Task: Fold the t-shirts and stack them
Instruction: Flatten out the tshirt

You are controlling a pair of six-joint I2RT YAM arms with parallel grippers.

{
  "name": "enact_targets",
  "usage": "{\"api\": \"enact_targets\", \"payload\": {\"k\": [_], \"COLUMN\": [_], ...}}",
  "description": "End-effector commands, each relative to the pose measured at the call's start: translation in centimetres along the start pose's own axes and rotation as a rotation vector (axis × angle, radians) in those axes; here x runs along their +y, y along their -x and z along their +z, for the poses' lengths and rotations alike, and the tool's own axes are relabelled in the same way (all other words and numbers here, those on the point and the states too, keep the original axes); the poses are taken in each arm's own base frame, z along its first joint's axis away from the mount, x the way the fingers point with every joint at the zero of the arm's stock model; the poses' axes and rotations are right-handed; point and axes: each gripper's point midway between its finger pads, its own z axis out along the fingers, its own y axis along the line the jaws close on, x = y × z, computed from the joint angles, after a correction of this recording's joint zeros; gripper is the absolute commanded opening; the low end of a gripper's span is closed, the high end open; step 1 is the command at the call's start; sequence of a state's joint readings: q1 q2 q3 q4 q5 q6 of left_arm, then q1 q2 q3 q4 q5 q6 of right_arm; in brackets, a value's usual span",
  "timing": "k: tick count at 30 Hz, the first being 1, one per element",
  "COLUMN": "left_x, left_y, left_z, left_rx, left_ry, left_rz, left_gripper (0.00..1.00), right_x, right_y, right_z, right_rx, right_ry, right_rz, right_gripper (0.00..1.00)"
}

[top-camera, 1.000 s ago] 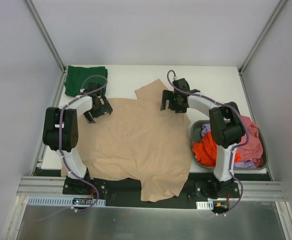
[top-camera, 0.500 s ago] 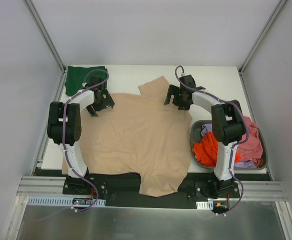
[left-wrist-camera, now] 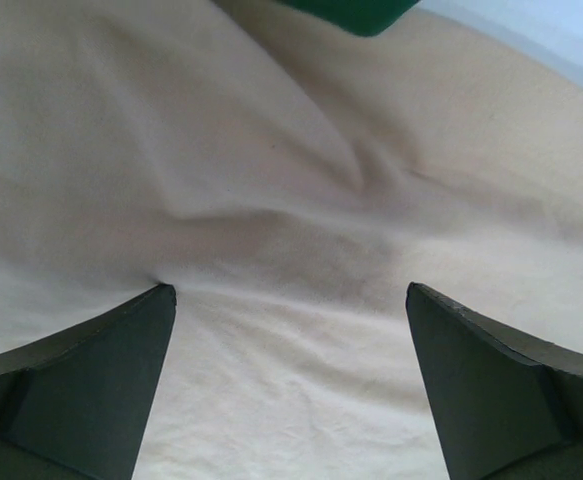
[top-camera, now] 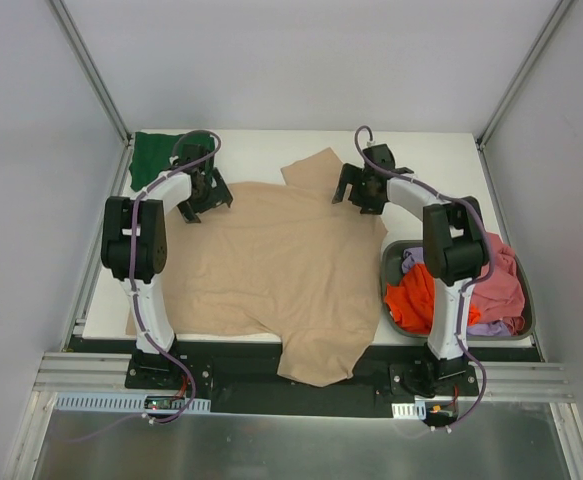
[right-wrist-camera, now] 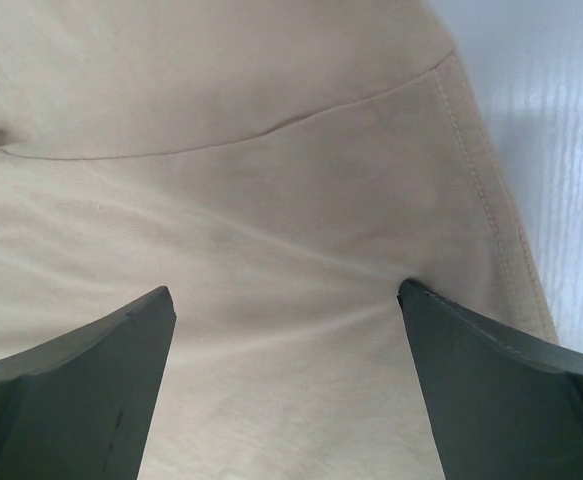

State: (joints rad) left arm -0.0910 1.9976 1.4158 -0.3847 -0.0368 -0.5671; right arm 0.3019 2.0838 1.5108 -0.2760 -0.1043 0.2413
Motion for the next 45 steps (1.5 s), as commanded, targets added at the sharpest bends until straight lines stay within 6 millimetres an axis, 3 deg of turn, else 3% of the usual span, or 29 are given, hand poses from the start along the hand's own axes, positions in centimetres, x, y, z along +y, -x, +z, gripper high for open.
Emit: {"api": "enact_targets", "payload": {"k": [1,6,9,14,17,20,22,26,29,31,33,36,40,45], "left_x": [-0.8,-1.7,-1.7,-2.4,-3.2,-3.4,-3.2,0.2,3.5,6.1,7.9,9.7,10.9,12.0], "left_y": [1.1,0.9,1.0,1.5,1.9,1.3,0.1,-3.6,-7.5,-9.3,-11.2,-12.5,-13.2,-12.7], "left_z": [1.1,1.7,1.4,-0.8,-2.9,-5.1,-7.1,-9.9,-10.7,-10.7,-10.4,-9.4,-7.7,-5.8], "left_rx": [-0.004,0.023,0.017,-0.010,-0.036,-0.054,-0.056,-0.063,-0.046,-0.066,-0.056,-0.046,0.001,0.038], "left_ry": [-0.019,-0.055,-0.059,-0.100,-0.138,-0.161,-0.184,-0.149,-0.104,-0.044,-0.006,0.057,0.136,0.221], "left_rz": [0.040,0.050,0.056,0.059,0.062,0.073,0.074,0.023,-0.047,-0.077,-0.104,-0.114,-0.120,-0.129], "left_gripper": [0.99,0.99,0.99,0.99,0.99,0.99,0.99,0.99,0.99,0.99,0.99,0.99,0.99,0.99], "right_x": [-3.2,-3.3,-2.3,0.3,1.9,3.0,4.0,5.2,4.9,4.2,3.7,2.9,2.0,0.8], "right_y": [0.1,1.2,2.4,5.6,5.7,3.6,1.1,-4.9,-9.8,-11.5,-12.6,-13.4,-13.1,-12.3], "right_z": [1.4,2.1,1.7,-1.7,-5.1,-7.8,-9.3,-11.1,-10.9,-10.4,-9.7,-8.2,-6.1,-3.9], "right_rx": [0.024,0.026,0.006,-0.080,-0.105,-0.122,-0.117,-0.084,0.001,0.038,0.075,0.126,0.140,0.168], "right_ry": [-0.105,-0.099,-0.056,0.010,0.024,0.022,0.046,0.088,0.097,0.062,0.051,0.009,-0.050,-0.074], "right_rz": [-0.033,-0.070,-0.136,-0.282,-0.346,-0.384,-0.423,-0.481,-0.468,-0.445,-0.446,-0.440,-0.447,-0.405], "right_gripper": [0.99,0.99,0.99,0.99,0.98,0.98,0.98,0.98,0.98,0.98,0.98,0.98,0.98,0.98]}}
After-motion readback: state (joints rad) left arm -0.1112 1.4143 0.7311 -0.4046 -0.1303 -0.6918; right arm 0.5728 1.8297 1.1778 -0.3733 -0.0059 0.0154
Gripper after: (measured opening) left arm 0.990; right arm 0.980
